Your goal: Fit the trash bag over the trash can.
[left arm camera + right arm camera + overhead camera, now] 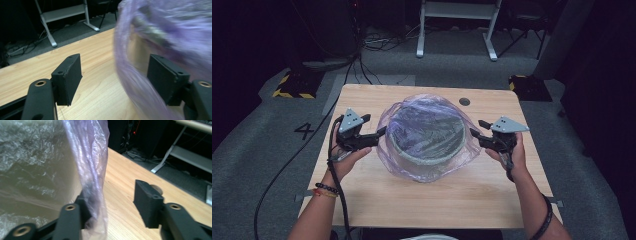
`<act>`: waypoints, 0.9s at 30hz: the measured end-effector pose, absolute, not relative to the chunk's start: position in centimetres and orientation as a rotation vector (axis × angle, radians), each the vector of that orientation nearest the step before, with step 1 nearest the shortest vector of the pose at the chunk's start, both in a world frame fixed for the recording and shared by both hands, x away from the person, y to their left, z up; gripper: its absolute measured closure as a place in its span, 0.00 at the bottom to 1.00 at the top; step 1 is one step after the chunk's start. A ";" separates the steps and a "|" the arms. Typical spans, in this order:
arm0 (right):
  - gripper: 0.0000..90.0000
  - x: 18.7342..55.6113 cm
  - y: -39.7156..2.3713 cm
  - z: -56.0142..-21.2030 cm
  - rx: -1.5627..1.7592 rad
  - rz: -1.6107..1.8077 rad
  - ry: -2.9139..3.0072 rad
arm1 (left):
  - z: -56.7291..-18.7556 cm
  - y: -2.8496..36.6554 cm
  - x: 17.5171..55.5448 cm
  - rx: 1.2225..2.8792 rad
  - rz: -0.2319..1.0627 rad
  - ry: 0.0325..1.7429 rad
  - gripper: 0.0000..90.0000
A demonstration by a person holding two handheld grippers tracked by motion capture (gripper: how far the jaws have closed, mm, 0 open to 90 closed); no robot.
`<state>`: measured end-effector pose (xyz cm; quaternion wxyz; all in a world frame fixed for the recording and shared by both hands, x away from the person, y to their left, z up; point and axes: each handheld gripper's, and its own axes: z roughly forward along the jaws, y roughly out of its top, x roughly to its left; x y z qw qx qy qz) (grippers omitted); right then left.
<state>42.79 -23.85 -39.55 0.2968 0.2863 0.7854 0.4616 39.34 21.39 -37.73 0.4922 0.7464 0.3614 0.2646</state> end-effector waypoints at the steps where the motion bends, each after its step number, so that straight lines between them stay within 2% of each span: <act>1: 0.55 42.5 -24.1 -39.3 0.750 1.232 2.081 | -37.6 21.6 38.9 1.818 0.637 0.861 0.28; 4: 0.49 41.5 -24.8 -38.8 0.729 1.251 2.078 | -37.5 21.9 37.6 1.845 0.612 0.839 0.22; 10: 0.43 39.5 -25.7 -38.0 0.689 1.287 2.090 | -37.9 21.9 35.1 1.856 0.577 0.773 0.21; 14: 0.44 39.0 -25.6 -37.9 0.670 1.305 2.100 | -38.8 21.6 33.9 1.877 0.549 0.757 0.20; 17: 0.49 38.9 -25.3 -38.2 0.666 1.333 2.119 | -39.8 21.1 33.5 1.905 0.491 0.742 0.19; 21: 0.70 38.9 -25.1 -39.1 0.661 1.349 2.161 | -41.3 19.8 33.5 1.930 0.423 0.721 0.24; 22: 0.78 39.0 -25.0 -39.4 0.671 1.365 2.164 | -41.5 19.5 33.5 1.937 0.424 0.721 0.30; 24: 0.84 39.1 -24.9 -39.8 0.684 1.384 2.182 | -42.0 18.9 33.6 1.973 0.430 0.701 0.35; 27: 0.94 39.2 -24.7 -40.4 0.670 1.381 2.200 | -42.7 18.3 33.9 2.021 0.484 0.729 0.56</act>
